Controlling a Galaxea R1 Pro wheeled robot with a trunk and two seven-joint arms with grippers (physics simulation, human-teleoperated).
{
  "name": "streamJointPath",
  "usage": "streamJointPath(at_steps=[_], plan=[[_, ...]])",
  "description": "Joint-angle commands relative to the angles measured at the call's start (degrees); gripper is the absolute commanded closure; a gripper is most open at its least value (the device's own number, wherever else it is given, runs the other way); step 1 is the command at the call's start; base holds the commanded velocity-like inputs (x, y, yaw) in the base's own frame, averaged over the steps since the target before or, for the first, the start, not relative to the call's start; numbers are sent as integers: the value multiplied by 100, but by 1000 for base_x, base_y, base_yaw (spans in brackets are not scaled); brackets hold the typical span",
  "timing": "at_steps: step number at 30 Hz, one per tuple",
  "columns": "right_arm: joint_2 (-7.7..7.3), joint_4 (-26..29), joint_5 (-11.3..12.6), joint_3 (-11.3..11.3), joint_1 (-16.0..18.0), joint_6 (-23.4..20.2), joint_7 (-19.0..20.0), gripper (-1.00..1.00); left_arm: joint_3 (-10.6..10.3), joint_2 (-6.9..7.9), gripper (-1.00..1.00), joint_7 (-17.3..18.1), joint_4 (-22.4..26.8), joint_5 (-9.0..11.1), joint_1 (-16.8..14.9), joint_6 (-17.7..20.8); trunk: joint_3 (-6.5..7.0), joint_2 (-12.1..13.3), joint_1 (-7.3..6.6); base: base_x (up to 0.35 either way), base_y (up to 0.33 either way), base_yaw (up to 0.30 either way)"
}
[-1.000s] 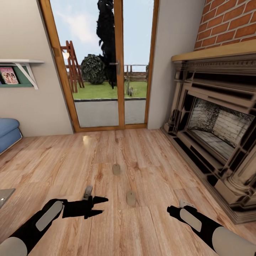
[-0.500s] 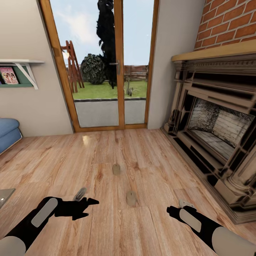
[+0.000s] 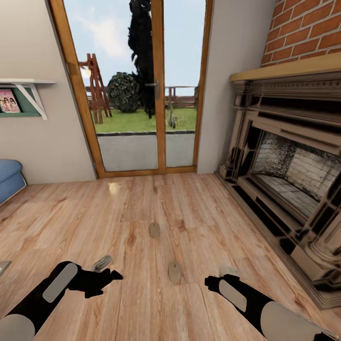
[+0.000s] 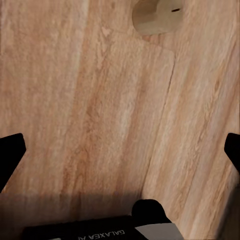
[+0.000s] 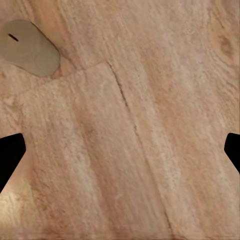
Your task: Place each of the two pumpkins and all three candles from the living room inside a cabinet in the living room (use any cabinet), then make sure every cabinet is closed, and position the cauldron so it is next to a table in the living room.
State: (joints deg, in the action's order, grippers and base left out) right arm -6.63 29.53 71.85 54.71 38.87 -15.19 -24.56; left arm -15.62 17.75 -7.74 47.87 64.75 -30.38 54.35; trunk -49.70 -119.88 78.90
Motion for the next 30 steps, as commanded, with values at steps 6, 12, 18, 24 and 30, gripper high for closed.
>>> streamJointPath(at_steps=[6,12,18,24,30], plan=[[431,5,-60,27,67,-419,-478,-100,-27,1,-100,-159,12,56,-3,-149,-6,-3,-1,66,115,0],[573,5,-62,22,124,-642,-529,-100,-33,9,-100,-169,23,2,-3,-161,-6,-3,-1,43,43,0],[591,28,-75,22,137,-768,-516,-100,8,15,-100,-689,383,-400,-3,-259,-6,-3,-1,153,4,0],[783,31,-86,26,138,-818,-521,-100,59,-85,-100,-1673,546,-575,22,-882,-6,-3,-1,40,0,0],[1001,27,-99,49,138,-830,-540,-100,48,-115,-100,-1777,537,-582,27,-948,-6,-3,-1,167,90,0]])
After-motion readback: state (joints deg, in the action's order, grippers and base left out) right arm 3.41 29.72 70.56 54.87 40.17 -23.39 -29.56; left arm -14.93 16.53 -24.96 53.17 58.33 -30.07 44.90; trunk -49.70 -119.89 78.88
